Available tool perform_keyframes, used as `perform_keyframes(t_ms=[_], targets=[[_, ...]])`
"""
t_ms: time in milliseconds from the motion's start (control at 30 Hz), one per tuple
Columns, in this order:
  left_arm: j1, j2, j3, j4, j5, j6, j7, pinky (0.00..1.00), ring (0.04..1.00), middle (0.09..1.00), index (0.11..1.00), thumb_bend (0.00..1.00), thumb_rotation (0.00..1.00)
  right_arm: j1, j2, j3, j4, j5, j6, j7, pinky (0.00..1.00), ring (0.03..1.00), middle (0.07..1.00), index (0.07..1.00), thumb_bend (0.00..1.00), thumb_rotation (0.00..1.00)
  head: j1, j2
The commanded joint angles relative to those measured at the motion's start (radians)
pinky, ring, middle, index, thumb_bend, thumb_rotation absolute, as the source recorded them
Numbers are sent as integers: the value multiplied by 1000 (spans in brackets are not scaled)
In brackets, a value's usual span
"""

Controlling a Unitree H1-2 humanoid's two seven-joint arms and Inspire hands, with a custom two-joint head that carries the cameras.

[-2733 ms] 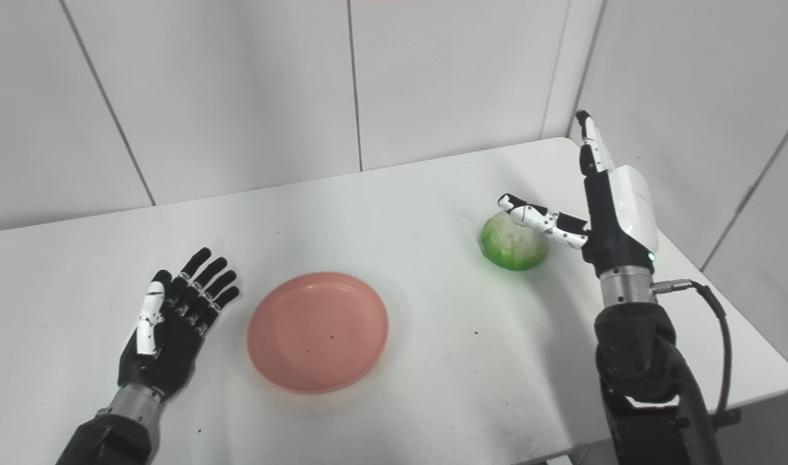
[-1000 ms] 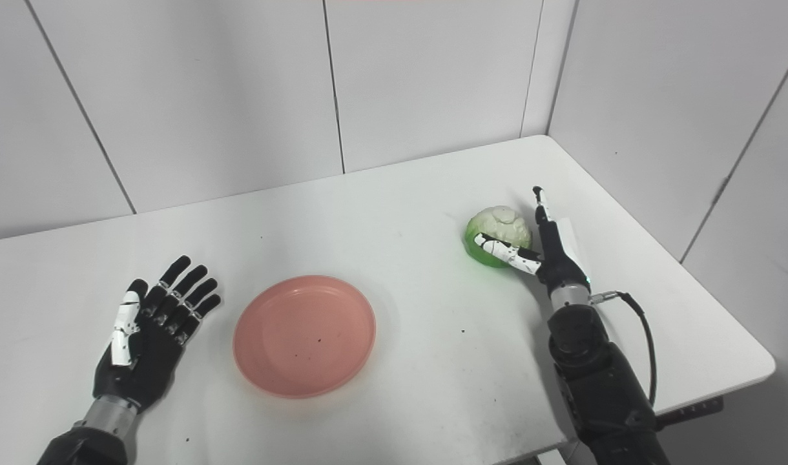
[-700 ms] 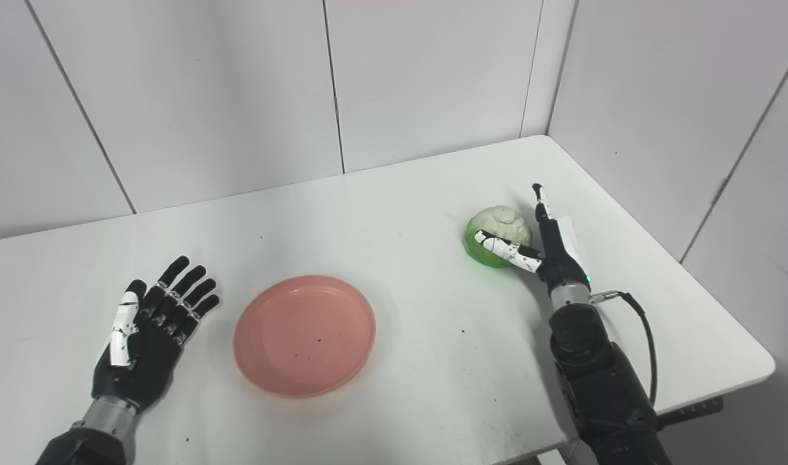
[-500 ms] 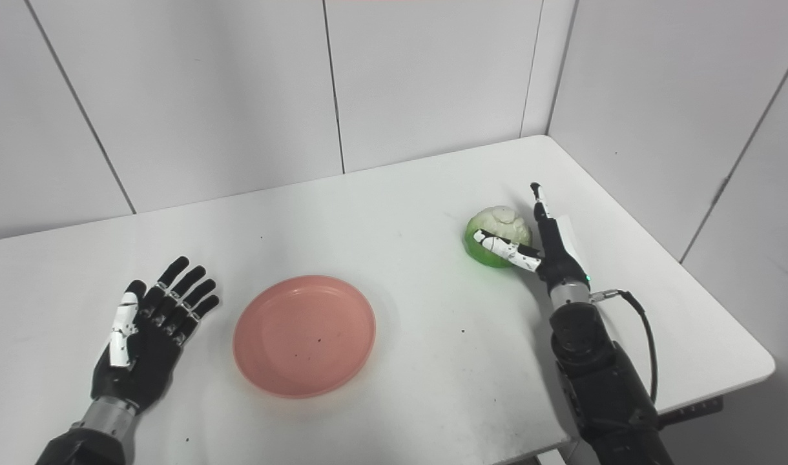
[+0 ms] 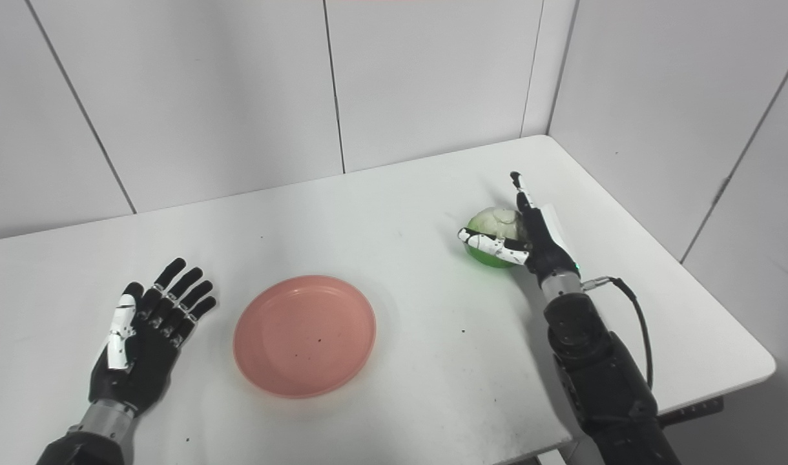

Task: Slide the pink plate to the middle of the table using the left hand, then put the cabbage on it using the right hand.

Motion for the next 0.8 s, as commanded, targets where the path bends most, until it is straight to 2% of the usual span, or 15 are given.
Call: perform_keyframes(t_ms=[0, 300, 467, 767], targets=[[36, -3, -4, 20, 10, 13, 6, 867, 861, 866, 861, 386, 1000, -50, -31, 2, -7, -16, -17, -1, 927, 980, 981, 1000, 1000, 508, 5, -1], [40, -8, -5, 10, 15, 17, 13, 862, 858, 862, 856, 397, 1000, -73, -54, 37, 15, -90, 65, 17, 865, 942, 973, 1000, 1000, 503, 9, 3], [46, -6, -9, -4, 18, 22, 15, 863, 858, 862, 856, 402, 1000, -85, -63, 51, 47, -119, 75, 13, 824, 925, 964, 1000, 1000, 477, 9, 6], [50, -4, -15, -13, 17, 29, 20, 856, 853, 858, 855, 399, 1000, -106, -68, 59, 104, -117, 94, 26, 861, 947, 968, 988, 1000, 370, 8, 8]])
